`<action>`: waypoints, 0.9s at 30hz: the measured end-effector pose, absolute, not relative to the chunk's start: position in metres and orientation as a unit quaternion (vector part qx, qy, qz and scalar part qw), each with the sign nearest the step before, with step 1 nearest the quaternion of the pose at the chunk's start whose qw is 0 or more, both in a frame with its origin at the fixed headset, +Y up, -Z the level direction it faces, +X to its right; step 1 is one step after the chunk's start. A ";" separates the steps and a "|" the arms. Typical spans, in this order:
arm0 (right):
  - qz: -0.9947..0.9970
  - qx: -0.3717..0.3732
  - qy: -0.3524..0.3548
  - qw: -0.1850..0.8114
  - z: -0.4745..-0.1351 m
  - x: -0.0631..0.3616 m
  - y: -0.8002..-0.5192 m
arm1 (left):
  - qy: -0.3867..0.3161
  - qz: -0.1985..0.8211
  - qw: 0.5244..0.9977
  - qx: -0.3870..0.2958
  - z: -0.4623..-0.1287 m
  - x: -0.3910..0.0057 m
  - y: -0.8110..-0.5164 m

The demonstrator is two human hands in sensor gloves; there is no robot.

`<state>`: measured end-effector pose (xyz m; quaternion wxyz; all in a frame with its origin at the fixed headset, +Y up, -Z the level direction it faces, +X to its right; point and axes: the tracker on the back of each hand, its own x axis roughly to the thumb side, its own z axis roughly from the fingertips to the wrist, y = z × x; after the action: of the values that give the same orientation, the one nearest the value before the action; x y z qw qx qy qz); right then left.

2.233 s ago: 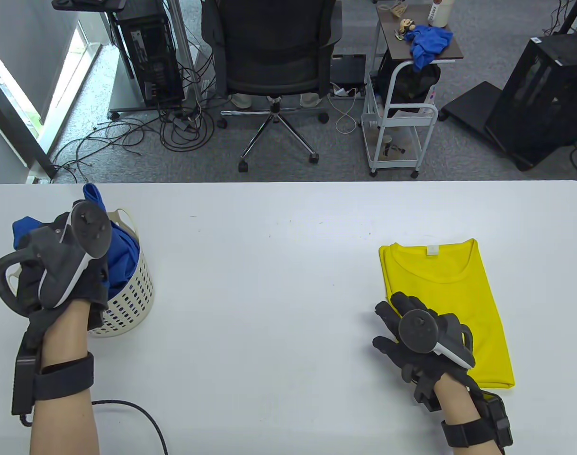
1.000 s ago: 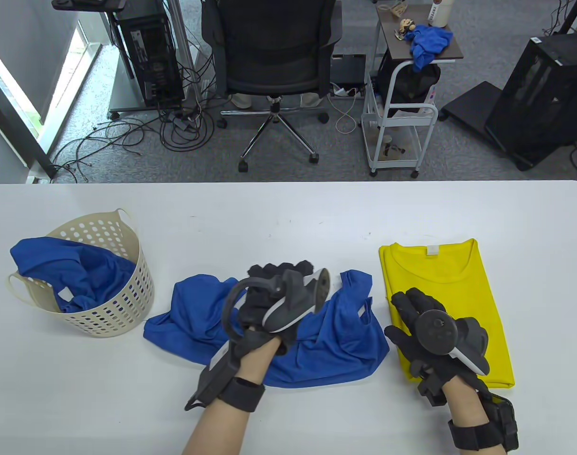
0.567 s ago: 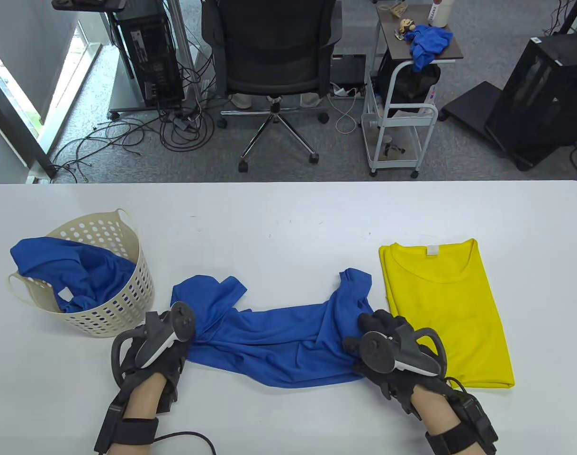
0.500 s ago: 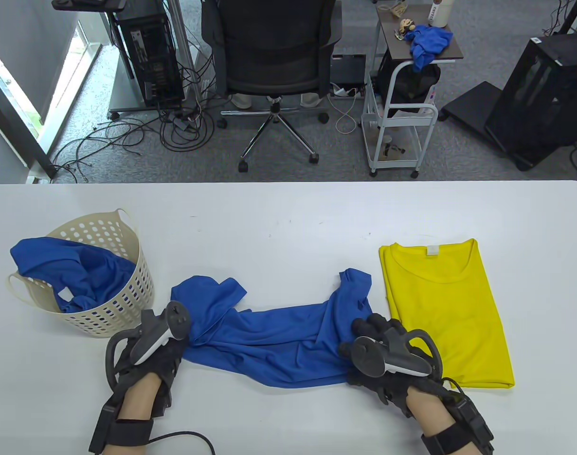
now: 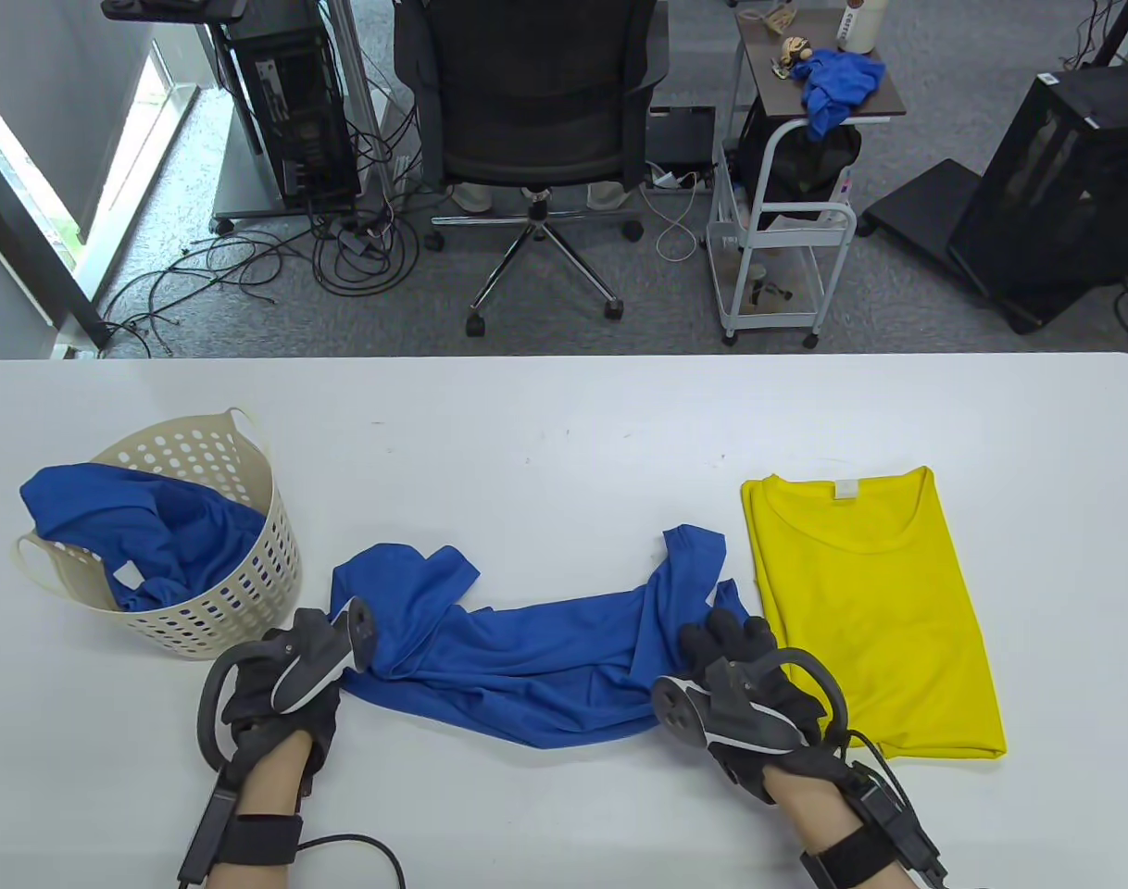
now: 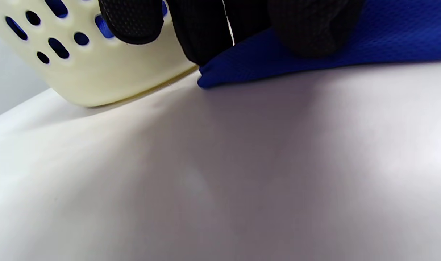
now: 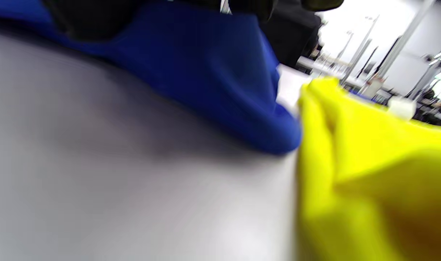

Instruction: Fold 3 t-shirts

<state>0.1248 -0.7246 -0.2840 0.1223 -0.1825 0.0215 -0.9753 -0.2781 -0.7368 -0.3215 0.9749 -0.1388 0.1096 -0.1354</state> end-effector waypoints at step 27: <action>-0.996 -0.026 0.082 0.001 -0.303 0.212 -0.690 | 0.026 -0.117 0.993 0.021 -0.333 -0.194 -0.672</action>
<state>0.2122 -0.6896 -0.3026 0.0011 -0.0255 0.0822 -0.9963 -0.1944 -0.6717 -0.3335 0.9926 0.0211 0.0260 -0.1171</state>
